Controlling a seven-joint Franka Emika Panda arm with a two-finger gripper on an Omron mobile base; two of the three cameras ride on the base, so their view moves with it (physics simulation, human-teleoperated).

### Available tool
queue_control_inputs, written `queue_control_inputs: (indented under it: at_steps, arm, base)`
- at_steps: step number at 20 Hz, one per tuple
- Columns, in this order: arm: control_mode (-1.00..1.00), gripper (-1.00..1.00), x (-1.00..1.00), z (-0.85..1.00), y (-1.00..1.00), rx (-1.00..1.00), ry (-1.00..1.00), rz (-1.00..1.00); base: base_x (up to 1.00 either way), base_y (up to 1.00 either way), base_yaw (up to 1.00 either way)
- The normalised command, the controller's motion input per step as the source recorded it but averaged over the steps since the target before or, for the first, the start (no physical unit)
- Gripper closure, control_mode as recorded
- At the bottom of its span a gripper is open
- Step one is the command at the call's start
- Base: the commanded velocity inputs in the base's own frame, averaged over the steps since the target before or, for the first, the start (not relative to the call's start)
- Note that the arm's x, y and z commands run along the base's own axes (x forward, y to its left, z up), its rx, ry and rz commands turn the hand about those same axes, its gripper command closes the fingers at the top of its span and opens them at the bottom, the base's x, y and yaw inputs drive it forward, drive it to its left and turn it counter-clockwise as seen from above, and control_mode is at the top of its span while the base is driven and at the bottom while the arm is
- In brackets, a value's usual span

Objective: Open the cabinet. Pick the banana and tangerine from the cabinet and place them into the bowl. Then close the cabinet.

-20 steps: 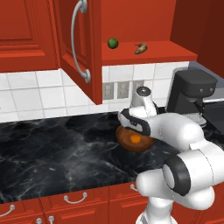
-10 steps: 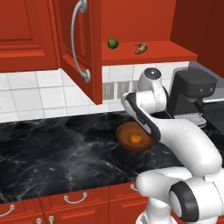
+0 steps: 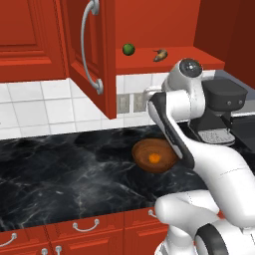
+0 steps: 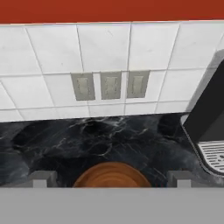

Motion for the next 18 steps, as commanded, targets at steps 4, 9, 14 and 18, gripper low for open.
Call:
queue_control_inputs:
  at_steps: [4, 9, 14, 18]
  arm:
    - [-1.0, -1.0, -0.33, 1.0, 0.0, 0.0, -0.14, -0.01]
    - [-1.0, -1.0, -0.23, 1.0, 0.0, 0.0, -0.13, -0.02]
    - [-1.0, -1.0, -0.06, 0.73, -0.06, 0.0, -0.1, -0.06]
    - [-1.0, -1.0, 0.26, 0.16, -0.04, 0.0, -0.04, -0.01]
  base:
    - [0.0, 0.0, 0.0]
    - [0.0, 0.0, 0.0]
    - [0.0, 0.0, 0.0]
    - [0.0, 0.0, 0.0]
